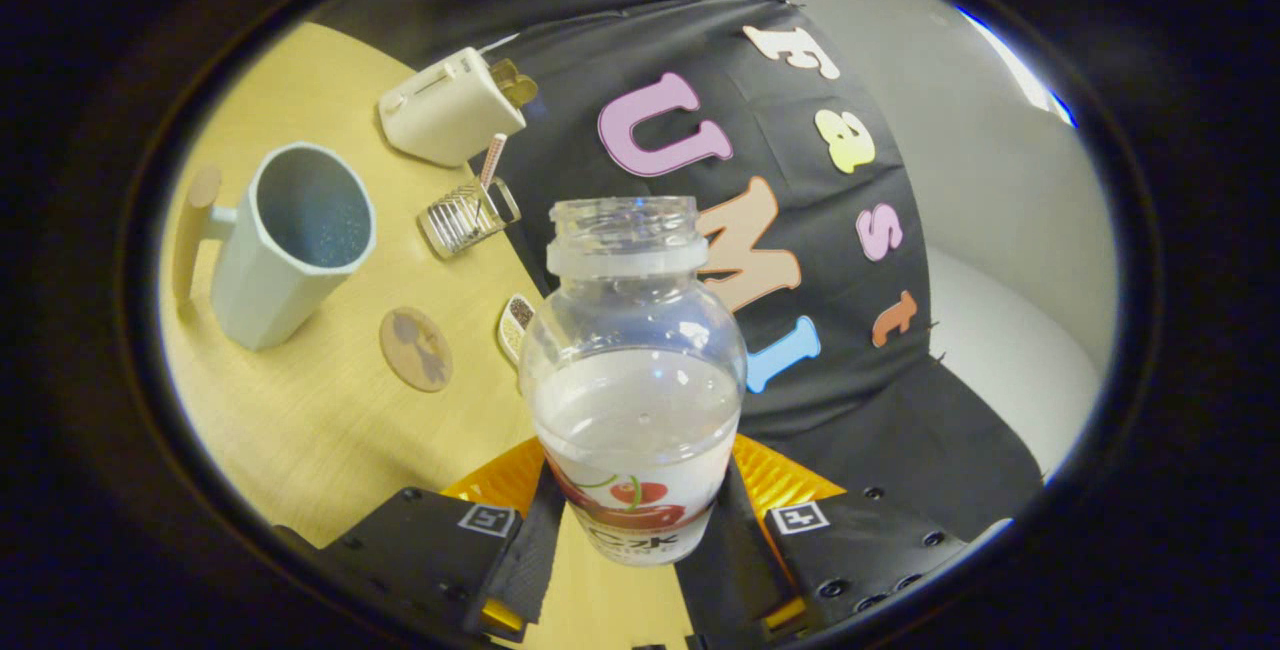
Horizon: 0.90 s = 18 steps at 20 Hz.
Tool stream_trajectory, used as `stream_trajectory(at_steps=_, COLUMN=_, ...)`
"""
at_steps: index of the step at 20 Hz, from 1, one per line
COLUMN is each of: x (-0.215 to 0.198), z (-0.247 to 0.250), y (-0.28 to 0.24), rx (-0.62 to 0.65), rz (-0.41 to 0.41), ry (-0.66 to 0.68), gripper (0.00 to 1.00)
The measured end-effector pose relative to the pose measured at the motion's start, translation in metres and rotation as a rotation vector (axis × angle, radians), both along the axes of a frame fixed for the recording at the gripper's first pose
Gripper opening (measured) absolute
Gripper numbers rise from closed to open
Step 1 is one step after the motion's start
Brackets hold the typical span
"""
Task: Take the bottle from table, then pour the juice into the cup, finally place the bottle on the coaster
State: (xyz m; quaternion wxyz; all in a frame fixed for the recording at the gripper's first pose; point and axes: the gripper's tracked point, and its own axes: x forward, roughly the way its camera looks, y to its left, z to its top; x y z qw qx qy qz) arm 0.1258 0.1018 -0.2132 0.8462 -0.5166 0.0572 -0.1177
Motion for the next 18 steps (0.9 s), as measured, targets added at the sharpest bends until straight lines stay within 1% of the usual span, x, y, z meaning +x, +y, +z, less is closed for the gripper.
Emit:
stream_trajectory(at_steps=3, x=0.003, z=0.003, y=0.009, rx=-0.058, rz=0.008, ry=0.008, gripper=0.77)
stream_trajectory(at_steps=12, x=0.012, z=0.010, y=0.030, rx=-0.306, rz=0.018, ry=0.014, gripper=0.77)
stream_trajectory(at_steps=18, x=0.019, z=0.004, y=0.039, rx=-0.424, rz=0.033, ry=0.038, gripper=0.77)
